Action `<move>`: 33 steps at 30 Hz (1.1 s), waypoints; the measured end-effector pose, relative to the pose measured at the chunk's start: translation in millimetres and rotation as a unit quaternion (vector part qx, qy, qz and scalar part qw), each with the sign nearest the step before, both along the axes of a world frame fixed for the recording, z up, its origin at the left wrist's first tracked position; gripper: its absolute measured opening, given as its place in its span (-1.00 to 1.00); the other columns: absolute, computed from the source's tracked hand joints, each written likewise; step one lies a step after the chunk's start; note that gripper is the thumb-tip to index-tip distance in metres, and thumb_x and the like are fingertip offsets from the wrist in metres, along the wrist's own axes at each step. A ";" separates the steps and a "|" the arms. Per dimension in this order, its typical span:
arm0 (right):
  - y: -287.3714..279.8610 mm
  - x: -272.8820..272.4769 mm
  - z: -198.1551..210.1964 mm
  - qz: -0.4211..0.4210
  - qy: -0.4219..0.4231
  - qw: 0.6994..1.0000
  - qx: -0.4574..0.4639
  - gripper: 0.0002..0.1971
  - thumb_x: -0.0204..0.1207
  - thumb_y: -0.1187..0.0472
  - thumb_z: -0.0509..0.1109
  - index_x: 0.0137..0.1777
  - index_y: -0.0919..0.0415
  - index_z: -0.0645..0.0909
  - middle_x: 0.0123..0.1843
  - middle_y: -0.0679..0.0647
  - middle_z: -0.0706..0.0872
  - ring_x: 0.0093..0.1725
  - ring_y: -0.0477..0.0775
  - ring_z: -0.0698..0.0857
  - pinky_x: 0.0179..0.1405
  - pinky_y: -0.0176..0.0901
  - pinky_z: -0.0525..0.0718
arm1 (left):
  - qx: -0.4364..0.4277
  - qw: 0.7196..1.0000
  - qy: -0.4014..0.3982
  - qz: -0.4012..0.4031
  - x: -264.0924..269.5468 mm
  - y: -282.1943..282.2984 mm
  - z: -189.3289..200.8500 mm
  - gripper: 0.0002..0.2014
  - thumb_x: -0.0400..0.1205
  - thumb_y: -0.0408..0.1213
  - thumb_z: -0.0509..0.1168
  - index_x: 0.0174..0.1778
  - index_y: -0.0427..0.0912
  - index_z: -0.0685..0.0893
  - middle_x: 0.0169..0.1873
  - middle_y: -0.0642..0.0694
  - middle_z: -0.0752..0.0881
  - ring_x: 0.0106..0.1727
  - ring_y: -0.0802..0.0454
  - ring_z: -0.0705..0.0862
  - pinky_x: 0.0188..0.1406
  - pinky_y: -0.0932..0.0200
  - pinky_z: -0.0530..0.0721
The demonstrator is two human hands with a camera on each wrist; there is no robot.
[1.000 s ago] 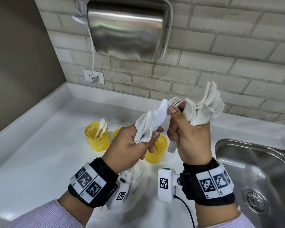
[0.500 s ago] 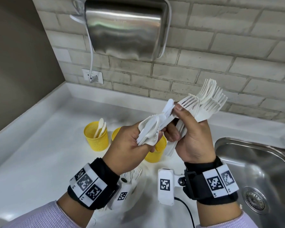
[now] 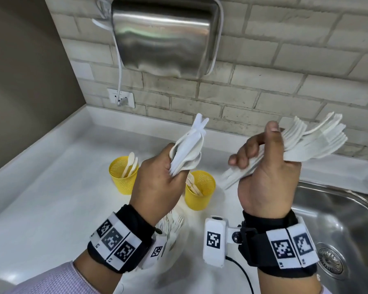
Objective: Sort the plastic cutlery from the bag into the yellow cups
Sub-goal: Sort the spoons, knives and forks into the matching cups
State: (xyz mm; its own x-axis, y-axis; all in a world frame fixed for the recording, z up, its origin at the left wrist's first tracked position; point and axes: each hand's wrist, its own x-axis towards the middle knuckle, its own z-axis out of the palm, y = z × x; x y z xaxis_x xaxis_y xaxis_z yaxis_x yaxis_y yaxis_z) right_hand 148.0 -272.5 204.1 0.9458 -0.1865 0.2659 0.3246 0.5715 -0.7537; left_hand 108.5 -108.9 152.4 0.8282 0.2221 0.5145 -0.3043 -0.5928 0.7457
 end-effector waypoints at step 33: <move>22.8 -15.8 -19.2 -0.032 -0.012 0.971 -0.235 -0.77 0.60 0.39 0.52 -0.28 0.19 0.66 -0.59 0.35 0.56 -0.64 0.39 0.55 -0.57 -0.14 0.62 | 0.035 0.997 0.051 0.037 -1.4 -5.7 -3.1 -0.74 0.64 0.07 0.37 0.08 -0.02 0.61 -0.32 0.09 0.69 -0.30 0.11 0.66 -0.31 0.01 0.64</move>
State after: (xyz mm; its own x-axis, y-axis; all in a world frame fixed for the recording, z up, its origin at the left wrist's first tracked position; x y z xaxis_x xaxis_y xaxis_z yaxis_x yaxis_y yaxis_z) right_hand 132.1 -249.8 185.0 0.9285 -0.0968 0.3584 0.3693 0.1434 -0.9182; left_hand 107.2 -114.6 149.3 0.8596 0.2518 0.4446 -0.1817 -0.6627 0.7265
